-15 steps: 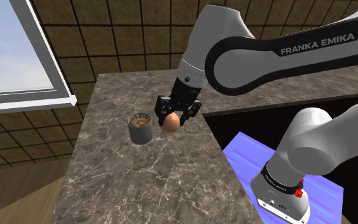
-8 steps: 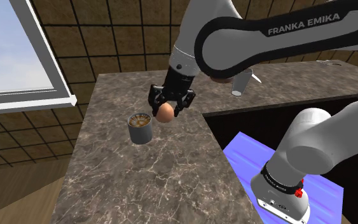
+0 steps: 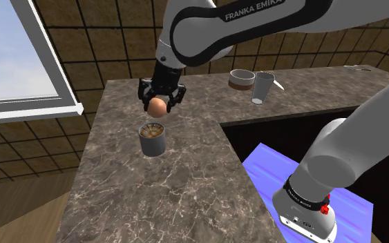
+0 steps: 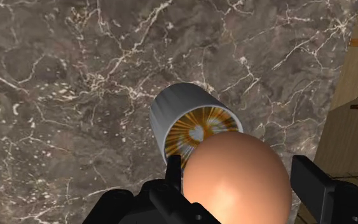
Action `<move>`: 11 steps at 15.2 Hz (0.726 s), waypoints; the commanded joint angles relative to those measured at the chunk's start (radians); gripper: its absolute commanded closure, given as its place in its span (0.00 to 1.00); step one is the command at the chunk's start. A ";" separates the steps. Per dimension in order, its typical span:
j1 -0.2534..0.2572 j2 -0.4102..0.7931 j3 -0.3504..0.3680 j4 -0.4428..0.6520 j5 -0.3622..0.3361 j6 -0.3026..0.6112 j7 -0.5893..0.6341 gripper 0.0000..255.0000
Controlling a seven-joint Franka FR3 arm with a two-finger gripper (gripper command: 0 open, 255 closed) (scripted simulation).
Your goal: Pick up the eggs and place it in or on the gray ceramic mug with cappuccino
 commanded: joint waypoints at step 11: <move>-0.023 0.181 0.019 0.050 -0.066 0.124 0.010 1.00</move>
